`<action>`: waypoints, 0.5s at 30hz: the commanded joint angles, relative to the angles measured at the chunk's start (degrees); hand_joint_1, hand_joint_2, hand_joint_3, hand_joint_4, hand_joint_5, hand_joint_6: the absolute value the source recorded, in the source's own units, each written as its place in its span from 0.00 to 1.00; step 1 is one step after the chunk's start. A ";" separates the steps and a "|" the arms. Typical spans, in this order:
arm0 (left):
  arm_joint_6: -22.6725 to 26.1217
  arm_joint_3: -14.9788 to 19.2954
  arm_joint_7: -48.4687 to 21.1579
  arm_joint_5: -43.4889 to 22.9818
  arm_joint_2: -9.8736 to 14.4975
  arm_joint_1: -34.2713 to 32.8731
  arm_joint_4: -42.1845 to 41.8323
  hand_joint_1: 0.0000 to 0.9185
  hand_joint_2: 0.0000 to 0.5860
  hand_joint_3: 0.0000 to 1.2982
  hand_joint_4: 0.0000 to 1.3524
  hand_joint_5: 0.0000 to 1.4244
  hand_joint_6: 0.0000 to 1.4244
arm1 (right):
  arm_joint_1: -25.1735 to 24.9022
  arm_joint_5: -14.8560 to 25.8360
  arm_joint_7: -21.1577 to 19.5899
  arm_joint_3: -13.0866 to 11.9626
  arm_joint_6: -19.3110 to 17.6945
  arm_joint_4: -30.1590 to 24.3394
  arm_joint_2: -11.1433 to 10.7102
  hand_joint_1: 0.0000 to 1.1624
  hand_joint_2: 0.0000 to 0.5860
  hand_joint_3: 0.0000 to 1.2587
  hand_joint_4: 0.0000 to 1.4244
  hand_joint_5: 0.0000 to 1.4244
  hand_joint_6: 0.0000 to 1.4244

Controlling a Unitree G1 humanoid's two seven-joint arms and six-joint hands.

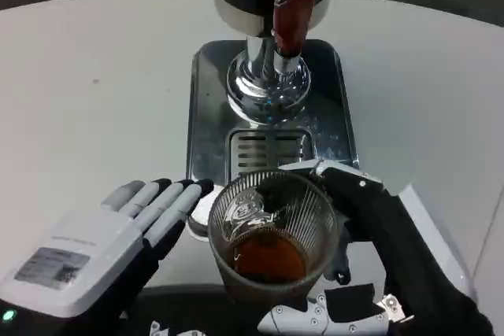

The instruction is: Grasp the cup under the faucet to collect the drink, then remove the cup.

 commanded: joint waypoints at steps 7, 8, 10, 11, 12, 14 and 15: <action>1.48 -0.49 1.58 1.72 -1.08 -0.09 -0.64 0.00 0.07 0.00 0.00 0.00 0.00 | 0.75 0.48 -1.87 0.13 -3.57 -1.79 0.61 0.97 0.19 0.52 0.64 0.67 0.92; 1.54 -0.53 1.50 1.73 -1.05 -0.07 -0.67 0.00 0.07 0.00 0.00 0.00 0.00 | 0.80 0.47 -1.94 0.15 -3.57 -1.80 0.63 0.97 0.20 0.52 0.64 0.67 0.92; 1.64 -0.66 1.37 1.68 -1.04 -0.10 -0.76 0.00 0.08 0.00 0.00 0.00 0.00 | 0.86 0.50 -2.06 0.17 -3.54 -1.82 0.66 0.97 0.20 0.52 0.64 0.67 0.92; 1.67 -0.69 1.35 1.66 -1.04 -0.11 -0.79 0.00 0.08 0.00 0.00 0.00 0.00 | 0.86 0.45 -2.12 0.18 -3.56 -1.82 0.63 0.97 0.20 0.52 0.64 0.67 0.93; 1.69 -0.70 1.28 1.63 -1.00 -0.13 -0.82 0.00 0.08 0.00 0.00 0.00 0.00 | 0.86 0.45 -2.15 0.18 -3.53 -1.84 0.61 0.97 0.20 0.52 0.64 0.67 0.93; 1.69 -0.71 1.19 1.65 -0.90 -0.16 -0.85 0.00 0.08 0.00 0.00 0.00 0.00 | 0.85 0.44 -2.19 0.19 -3.52 -1.84 0.60 0.97 0.21 0.52 0.65 0.67 0.93; 1.70 -0.72 1.15 1.64 -0.85 -0.19 -0.84 0.00 0.08 0.00 0.00 0.00 0.00 | 0.84 0.42 -2.20 0.19 -3.56 -1.84 0.56 0.97 0.21 0.52 0.65 0.67 0.93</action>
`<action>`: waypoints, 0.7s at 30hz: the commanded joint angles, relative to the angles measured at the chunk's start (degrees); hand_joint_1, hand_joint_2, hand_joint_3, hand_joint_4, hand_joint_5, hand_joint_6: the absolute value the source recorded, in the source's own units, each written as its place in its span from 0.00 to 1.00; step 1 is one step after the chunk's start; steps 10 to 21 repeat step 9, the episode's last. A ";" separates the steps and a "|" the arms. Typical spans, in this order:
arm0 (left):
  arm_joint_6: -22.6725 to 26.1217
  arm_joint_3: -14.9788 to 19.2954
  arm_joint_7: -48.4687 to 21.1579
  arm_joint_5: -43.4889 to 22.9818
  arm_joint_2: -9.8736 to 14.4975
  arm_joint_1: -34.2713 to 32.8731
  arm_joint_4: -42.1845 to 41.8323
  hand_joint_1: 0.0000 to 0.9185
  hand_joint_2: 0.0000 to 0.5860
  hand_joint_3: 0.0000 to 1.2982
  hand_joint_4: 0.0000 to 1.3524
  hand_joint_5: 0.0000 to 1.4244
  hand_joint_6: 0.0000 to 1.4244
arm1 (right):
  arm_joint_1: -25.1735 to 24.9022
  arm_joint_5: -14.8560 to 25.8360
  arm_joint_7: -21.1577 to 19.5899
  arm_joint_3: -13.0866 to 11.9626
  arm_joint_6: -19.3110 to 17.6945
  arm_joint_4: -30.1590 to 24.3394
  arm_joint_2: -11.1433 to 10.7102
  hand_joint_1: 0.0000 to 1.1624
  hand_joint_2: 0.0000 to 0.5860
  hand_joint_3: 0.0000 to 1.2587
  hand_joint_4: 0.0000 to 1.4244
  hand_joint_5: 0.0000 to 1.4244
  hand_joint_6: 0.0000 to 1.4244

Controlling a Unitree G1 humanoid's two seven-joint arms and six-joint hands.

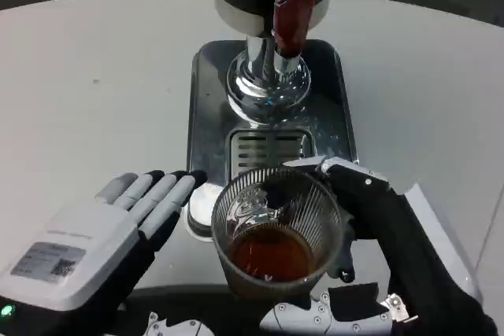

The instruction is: Grasp the cup under the faucet to collect the drink, then remove the cup.

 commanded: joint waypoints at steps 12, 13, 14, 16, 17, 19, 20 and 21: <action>0.70 -0.68 -0.34 -0.15 0.45 0.24 -0.54 0.00 0.08 0.00 0.00 0.00 0.00 | 0.28 1.16 -0.67 0.05 -2.72 -1.62 0.18 0.97 0.21 0.52 0.65 0.67 0.93; 0.70 -0.68 -0.34 -0.15 0.45 0.24 -0.54 0.00 0.08 0.00 0.00 0.00 0.00 | 0.28 1.16 -0.67 0.05 -2.72 -1.62 0.18 0.97 0.21 0.52 0.65 0.67 0.93; 0.70 -0.68 -0.34 -0.15 0.45 0.24 -0.54 0.00 0.08 0.00 0.00 0.00 0.00 | 0.28 1.16 -0.67 0.05 -2.72 -1.62 0.18 0.97 0.21 0.52 0.65 0.67 0.93; 0.70 -0.68 -0.34 -0.15 0.45 0.24 -0.54 0.00 0.08 0.00 0.00 0.00 0.00 | 0.28 1.16 -0.67 0.05 -2.72 -1.62 0.18 0.97 0.21 0.52 0.65 0.67 0.93; 0.70 -0.68 -0.34 -0.15 0.45 0.24 -0.54 0.00 0.08 0.00 0.00 0.00 0.00 | 0.28 1.16 -0.67 0.05 -2.72 -1.62 0.18 0.97 0.21 0.52 0.65 0.67 0.93; 0.70 -0.68 -0.34 -0.15 0.45 0.24 -0.54 0.00 0.08 0.00 0.00 0.00 0.00 | 0.28 1.16 -0.67 0.05 -2.72 -1.62 0.18 0.97 0.21 0.52 0.65 0.67 0.93; 0.70 -0.68 -0.34 -0.15 0.45 0.24 -0.54 0.00 0.08 0.00 0.00 0.00 0.00 | 0.28 1.16 -0.67 0.05 -2.72 -1.62 0.18 0.97 0.21 0.52 0.65 0.67 0.93; 0.70 -0.68 -0.34 -0.15 0.45 0.24 -0.54 0.00 0.08 0.00 0.00 0.00 0.00 | 0.28 1.16 -0.67 0.05 -2.72 -1.62 0.18 0.97 0.21 0.52 0.65 0.67 0.93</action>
